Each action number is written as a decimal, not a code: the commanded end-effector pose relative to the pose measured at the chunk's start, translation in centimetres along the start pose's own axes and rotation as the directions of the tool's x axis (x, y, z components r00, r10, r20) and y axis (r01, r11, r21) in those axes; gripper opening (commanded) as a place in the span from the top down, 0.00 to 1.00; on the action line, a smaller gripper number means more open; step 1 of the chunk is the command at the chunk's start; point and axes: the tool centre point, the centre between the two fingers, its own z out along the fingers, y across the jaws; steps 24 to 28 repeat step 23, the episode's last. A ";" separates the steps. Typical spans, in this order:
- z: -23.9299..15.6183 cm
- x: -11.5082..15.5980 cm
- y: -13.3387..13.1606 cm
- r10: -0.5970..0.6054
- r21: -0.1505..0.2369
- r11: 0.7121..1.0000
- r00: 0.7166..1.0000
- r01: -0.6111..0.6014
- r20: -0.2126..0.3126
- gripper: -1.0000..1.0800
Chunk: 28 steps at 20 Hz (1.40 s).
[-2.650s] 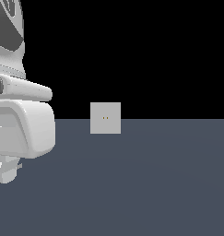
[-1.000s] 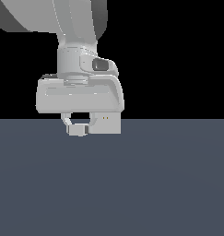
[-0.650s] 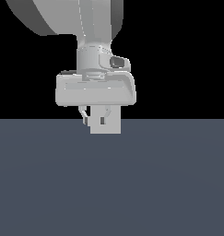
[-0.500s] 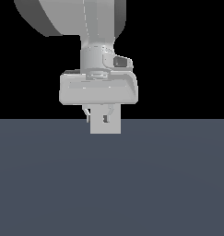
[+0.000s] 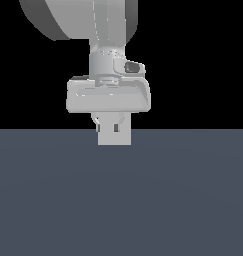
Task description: Plug the charger into the wall socket.
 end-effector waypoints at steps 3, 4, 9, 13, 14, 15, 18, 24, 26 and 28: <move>0.0 0.4 0.0 0.000 0.000 1.000 1.000 0.000 0.000 1.00; 0.0 0.6 0.0 0.000 0.000 1.000 1.000 0.000 0.000 1.00; 0.1 2.0 0.0 0.000 0.000 1.000 1.000 0.000 0.000 1.00; 0.1 3.5 0.0 0.000 0.000 1.000 1.000 0.000 0.000 1.00; 0.2 3.8 0.0 0.000 0.000 1.000 1.000 0.000 0.000 1.00; 0.2 4.0 0.0 0.000 0.000 1.000 1.000 0.000 0.000 1.00; 0.2 4.6 0.0 0.000 0.000 1.000 1.000 0.000 0.000 1.00; 0.2 5.0 0.0 0.000 0.000 1.000 1.000 0.000 0.000 1.00; 0.2 5.0 0.0 0.000 0.000 1.000 1.000 0.000 0.000 1.00; 0.2 5.0 0.0 0.000 0.000 1.000 1.000 0.000 0.000 1.00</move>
